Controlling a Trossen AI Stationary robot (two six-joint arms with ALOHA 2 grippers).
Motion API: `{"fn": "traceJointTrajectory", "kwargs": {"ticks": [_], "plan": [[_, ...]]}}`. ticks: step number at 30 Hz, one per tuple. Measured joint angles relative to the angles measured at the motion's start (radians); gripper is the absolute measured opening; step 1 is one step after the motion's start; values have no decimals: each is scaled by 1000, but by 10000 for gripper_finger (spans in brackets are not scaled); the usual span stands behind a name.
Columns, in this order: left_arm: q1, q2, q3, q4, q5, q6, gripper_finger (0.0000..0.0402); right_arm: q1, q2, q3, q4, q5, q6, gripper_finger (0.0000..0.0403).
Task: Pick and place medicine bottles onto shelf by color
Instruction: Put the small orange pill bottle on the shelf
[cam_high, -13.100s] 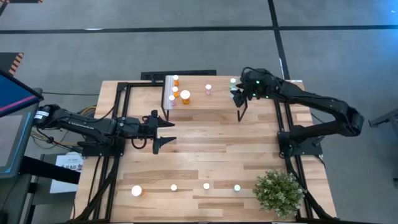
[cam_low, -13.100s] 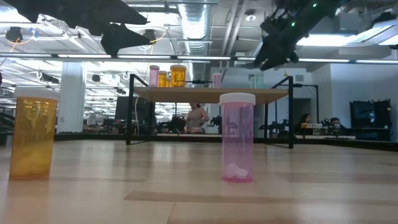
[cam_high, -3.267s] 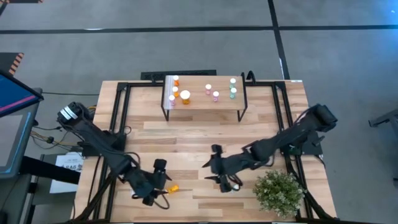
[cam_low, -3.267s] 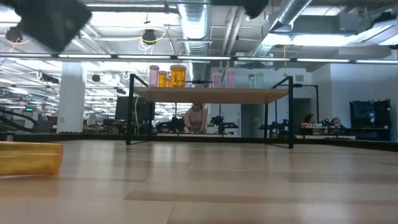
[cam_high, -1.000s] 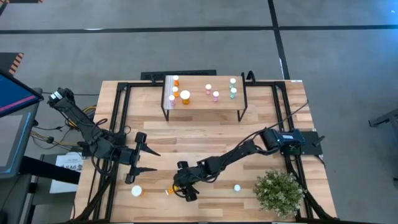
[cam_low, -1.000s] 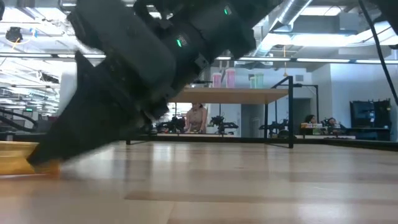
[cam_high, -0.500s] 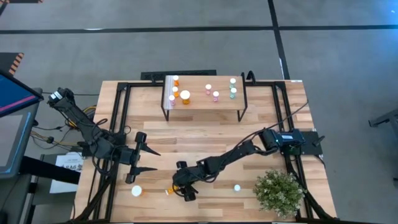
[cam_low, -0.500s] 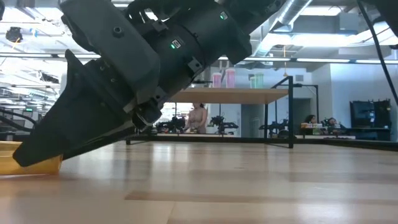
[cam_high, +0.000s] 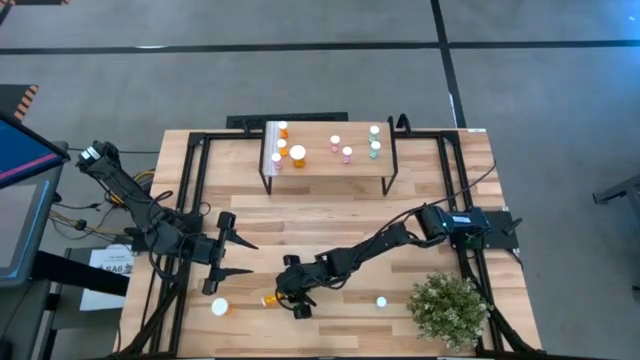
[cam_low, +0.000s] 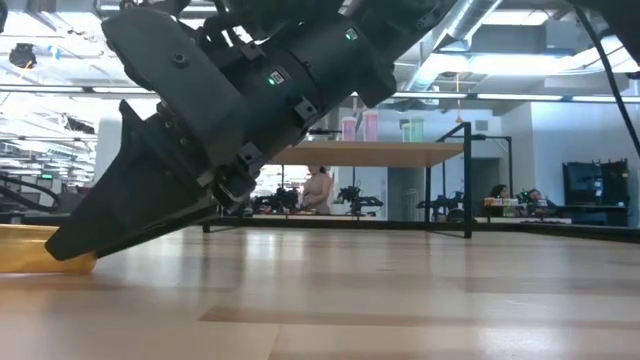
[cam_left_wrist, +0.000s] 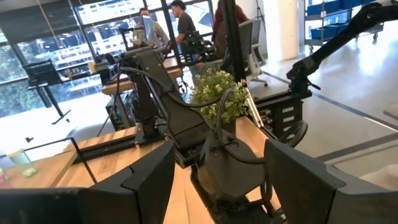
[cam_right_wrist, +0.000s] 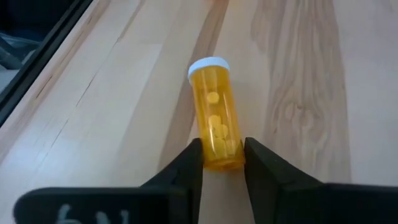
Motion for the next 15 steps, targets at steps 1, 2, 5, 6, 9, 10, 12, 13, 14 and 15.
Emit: {"fn": "traceJointTrajectory", "kwargs": {"ticks": [1,2,5,6,9,10,12,13,14,15], "plan": [[0,0,0,0,0,0,235,0,0,0,6,0,9,106],[0,0,0,0,0,-3,235,0,0,0,12,0,13,106],[0,0,0,0,0,-7,235,0,-8,0,5,0,13,109],[0,0,0,-1,0,-9,235,0,-10,0,8,0,14,110],[-1,-1,0,-28,-3,-41,235,0,-31,-2,-16,0,14,111],[-1,-4,0,-39,-10,-49,235,0,-43,-3,-25,0,13,110],[-2,-13,0,-55,-23,-65,235,-1,-71,0,-42,0,13,110],[-2,-18,0,-60,-27,-73,235,-2,-88,0,-78,-1,8,110],[-2,-19,0,-59,-29,-77,235,-3,-102,0,-95,-1,6,110],[-2,-18,0,-59,-35,-77,235,-5,-114,0,-108,0,0,110]]}}
